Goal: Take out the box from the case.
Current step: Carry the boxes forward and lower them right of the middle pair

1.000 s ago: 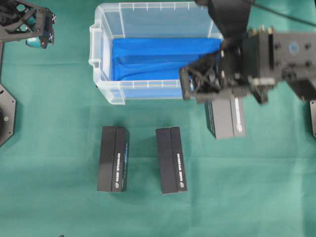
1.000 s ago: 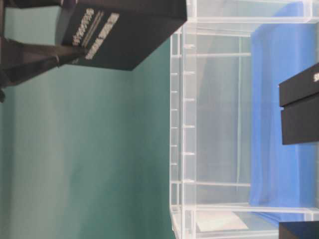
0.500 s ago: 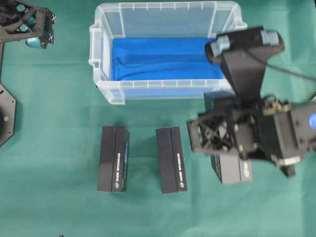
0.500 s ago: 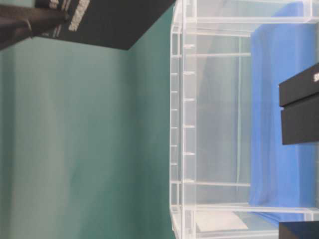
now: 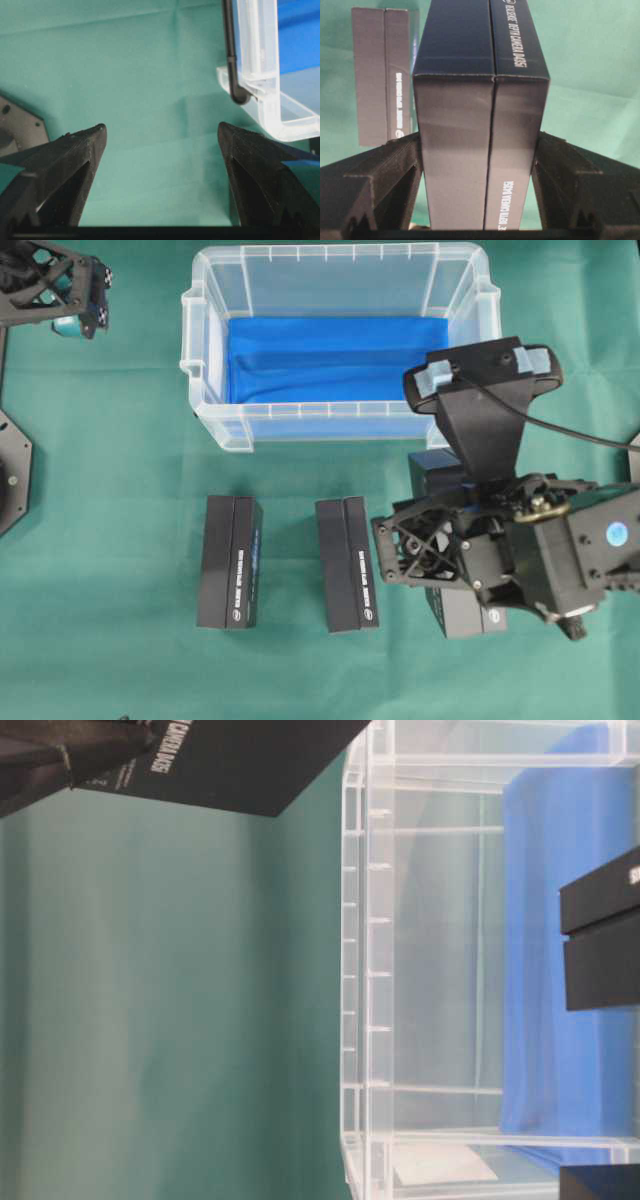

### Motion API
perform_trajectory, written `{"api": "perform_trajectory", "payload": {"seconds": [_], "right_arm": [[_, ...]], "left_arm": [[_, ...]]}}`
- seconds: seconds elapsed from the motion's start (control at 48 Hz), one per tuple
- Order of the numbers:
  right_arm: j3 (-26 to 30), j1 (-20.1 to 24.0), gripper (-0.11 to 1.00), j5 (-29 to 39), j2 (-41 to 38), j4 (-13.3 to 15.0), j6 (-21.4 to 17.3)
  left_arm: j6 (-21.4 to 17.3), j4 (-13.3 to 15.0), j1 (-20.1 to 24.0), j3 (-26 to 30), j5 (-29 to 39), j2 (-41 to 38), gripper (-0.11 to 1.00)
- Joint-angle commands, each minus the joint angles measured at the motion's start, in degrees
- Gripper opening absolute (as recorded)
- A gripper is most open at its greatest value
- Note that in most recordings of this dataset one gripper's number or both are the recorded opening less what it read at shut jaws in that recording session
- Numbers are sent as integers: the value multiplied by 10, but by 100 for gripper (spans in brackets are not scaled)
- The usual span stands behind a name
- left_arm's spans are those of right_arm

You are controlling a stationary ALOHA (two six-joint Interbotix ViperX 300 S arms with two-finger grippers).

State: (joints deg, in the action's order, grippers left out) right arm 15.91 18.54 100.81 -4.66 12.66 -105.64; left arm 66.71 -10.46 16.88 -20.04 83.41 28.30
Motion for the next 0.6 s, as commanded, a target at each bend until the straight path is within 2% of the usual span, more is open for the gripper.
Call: {"api": "perform_trajectory", "payload": {"seconds": [0.0,0.271,0.417,0.583], "right_arm": [[13,2,67,1,9,2,-2],[-4,3,67,-11,-15,0,-2],[-37,3,67,-47,-21,-4,-5],[-83,3,67,-93,-21,-19,-28]], "left_arm": [[-1,-2,2,4,-2,10,90],[0,-2,2,-1,-2,15,90],[0,-2,2,-4,-3,19,90],[0,-2,1,-9,-2,25,90]]}}
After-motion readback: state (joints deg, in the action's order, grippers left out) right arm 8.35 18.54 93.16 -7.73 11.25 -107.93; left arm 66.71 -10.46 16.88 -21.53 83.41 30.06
